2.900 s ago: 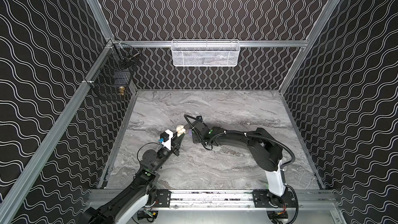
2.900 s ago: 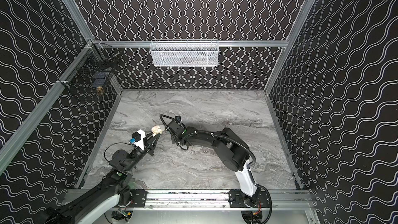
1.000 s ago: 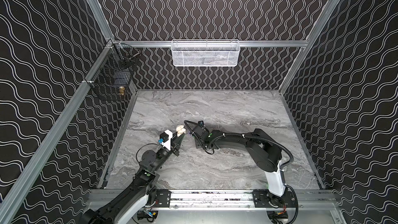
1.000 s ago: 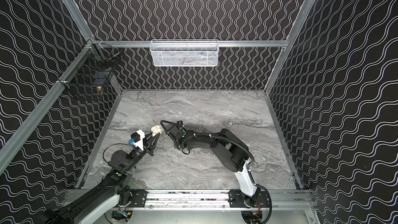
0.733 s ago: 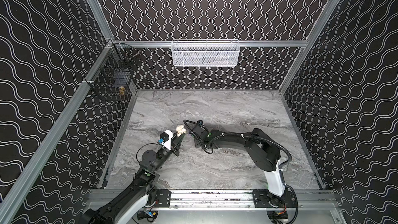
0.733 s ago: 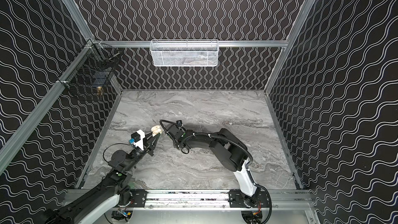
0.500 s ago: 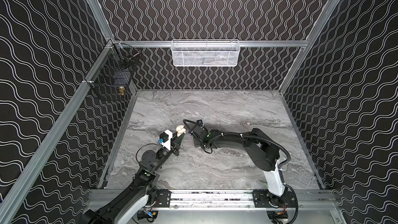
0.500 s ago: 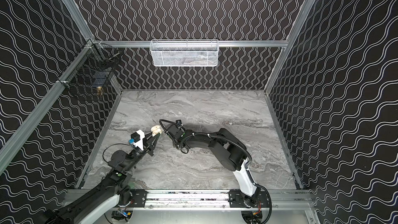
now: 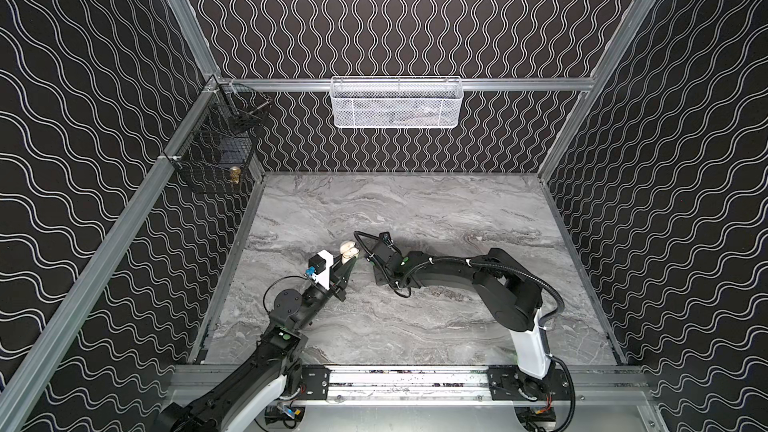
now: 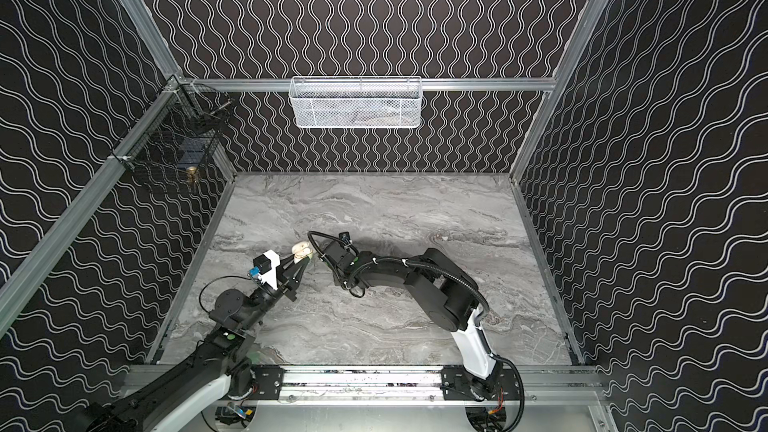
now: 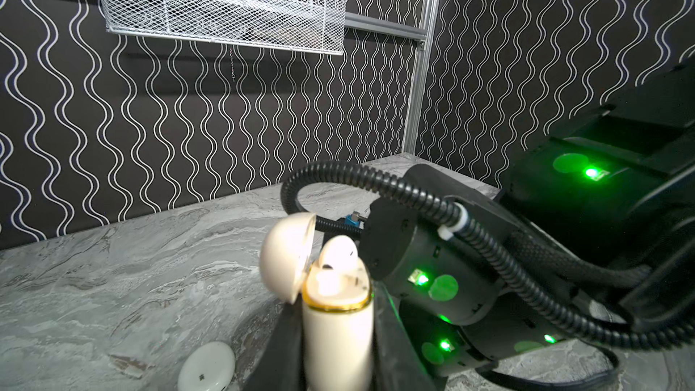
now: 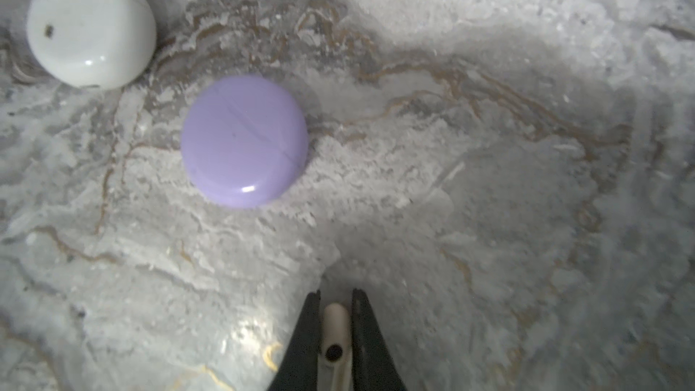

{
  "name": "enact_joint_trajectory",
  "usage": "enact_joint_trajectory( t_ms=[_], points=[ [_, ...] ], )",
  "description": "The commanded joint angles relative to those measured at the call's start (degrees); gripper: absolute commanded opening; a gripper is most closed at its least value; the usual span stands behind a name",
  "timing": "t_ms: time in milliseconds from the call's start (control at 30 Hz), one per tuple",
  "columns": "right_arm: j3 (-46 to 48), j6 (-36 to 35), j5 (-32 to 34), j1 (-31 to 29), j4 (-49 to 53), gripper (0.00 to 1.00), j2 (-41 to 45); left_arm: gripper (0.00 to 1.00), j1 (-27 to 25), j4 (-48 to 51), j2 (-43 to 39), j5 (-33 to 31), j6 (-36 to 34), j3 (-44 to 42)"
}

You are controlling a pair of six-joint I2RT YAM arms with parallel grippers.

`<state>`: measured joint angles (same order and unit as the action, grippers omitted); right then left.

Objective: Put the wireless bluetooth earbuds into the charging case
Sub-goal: 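Lift the second earbud with the right gripper toward the held case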

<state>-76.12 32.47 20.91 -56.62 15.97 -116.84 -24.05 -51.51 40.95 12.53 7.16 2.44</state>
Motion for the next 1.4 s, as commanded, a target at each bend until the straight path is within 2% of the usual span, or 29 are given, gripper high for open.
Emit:
enact_joint_trajectory(
  t_ms=[0,233,467,600,733,900,1100,1367],
  points=[
    [1.87,1.14,1.86,-0.07,-0.15,0.08,5.06,0.0,0.14,-4.93,0.42,1.47,0.22,-0.65],
    [8.34,-0.91,7.41,-2.31,-6.12,0.06,22.2,0.0,0.08,-15.42,3.26,7.71,0.58,-2.4],
    [13.67,-11.0,17.27,-12.34,-19.92,0.05,36.59,0.0,0.07,-25.74,6.42,13.3,0.9,-3.84],
    [17.17,-16.38,16.28,-15.37,-29.81,0.05,41.23,0.0,0.11,-27.92,7.79,14.84,1.56,-3.58],
    [20.17,-20.83,15.1,-16.92,-38.61,0.05,42.57,0.0,0.12,-28.48,8.59,15.29,2.09,-3.34],
    [22.96,-26.98,10.47,-17.96,-51.62,0.06,39.99,0.0,0.07,-29.04,8.56,15.5,2.96,-3.21],
    [26.89,-31.47,5.42,-17.94,-68.01,0.06,36.0,0.0,0.06,-27.03,7.05,15.45,4.53,-2.69],
    [30.05,-35.64,-0.09,-17.99,-84.11,0.05,30.64,0.0,0.06,-25.14,4.93,15.5,5.42,-2.44]
  ],
)
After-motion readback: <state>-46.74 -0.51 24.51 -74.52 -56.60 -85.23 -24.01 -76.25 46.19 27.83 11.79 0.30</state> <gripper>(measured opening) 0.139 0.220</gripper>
